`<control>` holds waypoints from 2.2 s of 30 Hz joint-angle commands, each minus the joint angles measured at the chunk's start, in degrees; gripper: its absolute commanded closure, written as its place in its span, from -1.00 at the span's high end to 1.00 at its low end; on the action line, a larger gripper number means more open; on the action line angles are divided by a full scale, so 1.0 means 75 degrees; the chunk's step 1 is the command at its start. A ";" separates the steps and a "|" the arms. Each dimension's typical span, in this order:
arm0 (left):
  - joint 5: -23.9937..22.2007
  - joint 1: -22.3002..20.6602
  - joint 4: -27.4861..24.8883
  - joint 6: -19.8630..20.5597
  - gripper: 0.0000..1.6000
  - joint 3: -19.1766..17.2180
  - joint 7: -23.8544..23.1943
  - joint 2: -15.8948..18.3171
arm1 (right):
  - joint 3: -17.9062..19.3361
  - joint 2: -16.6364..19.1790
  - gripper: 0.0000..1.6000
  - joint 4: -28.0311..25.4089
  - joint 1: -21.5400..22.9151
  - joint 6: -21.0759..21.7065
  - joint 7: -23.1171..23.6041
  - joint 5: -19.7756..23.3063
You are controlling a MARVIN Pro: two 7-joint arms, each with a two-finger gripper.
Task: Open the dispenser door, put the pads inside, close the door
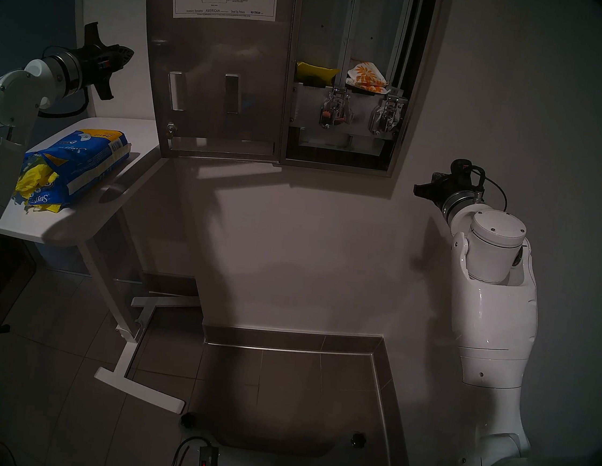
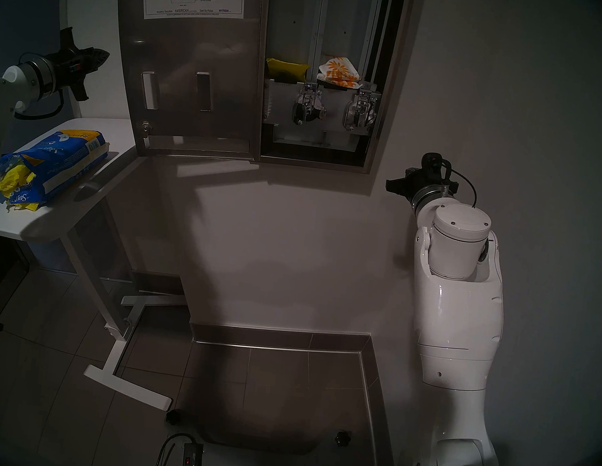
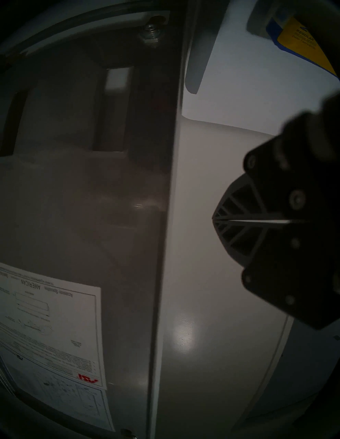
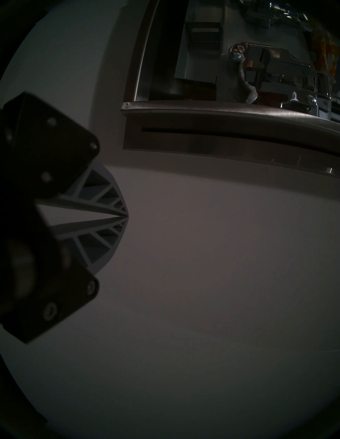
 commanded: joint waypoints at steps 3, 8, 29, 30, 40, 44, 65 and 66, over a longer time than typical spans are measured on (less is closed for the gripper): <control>0.0015 -0.1004 0.0189 -0.0057 -1.00 0.0448 0.0134 -0.0205 | 0.0007 -0.0002 -0.36 -0.0107 0.0065 -0.0025 -0.0013 -0.0002; 0.0069 -0.1211 0.0379 -0.0078 -1.00 0.0578 0.0091 -0.0277 | 0.0007 -0.0002 -0.36 -0.0109 0.0065 -0.0025 -0.0014 -0.0002; -0.1223 -0.0626 -0.0805 -0.0349 -1.00 0.0255 -0.0377 -0.0970 | 0.0005 0.0003 -0.36 -0.0094 0.0069 -0.0025 -0.0008 0.0000; -0.1232 -0.0627 -0.0871 -0.0346 -1.00 0.0295 -0.0396 -0.1011 | 0.0005 0.0003 -0.36 -0.0092 0.0069 -0.0025 -0.0008 0.0000; -0.1582 -0.1038 -0.0846 -0.0169 -1.00 0.0813 -0.0439 -0.1329 | 0.0003 0.0007 -0.36 -0.0067 0.0068 -0.0022 -0.0004 0.0001; -0.1591 -0.1118 -0.0809 -0.0007 -1.00 0.0988 -0.0481 -0.1393 | 0.0002 0.0008 -0.36 -0.0053 0.0063 -0.0020 -0.0003 0.0002; -0.1485 -0.1420 -0.0600 0.0855 -1.00 0.1331 -0.0625 -0.1438 | -0.0002 0.0011 -0.36 0.0022 0.0055 -0.0018 0.0001 0.0005; -0.1458 -0.1397 -0.0788 0.0916 -1.00 0.1301 -0.0635 -0.1629 | -0.0002 0.0011 -0.36 0.0025 0.0054 -0.0017 0.0001 0.0005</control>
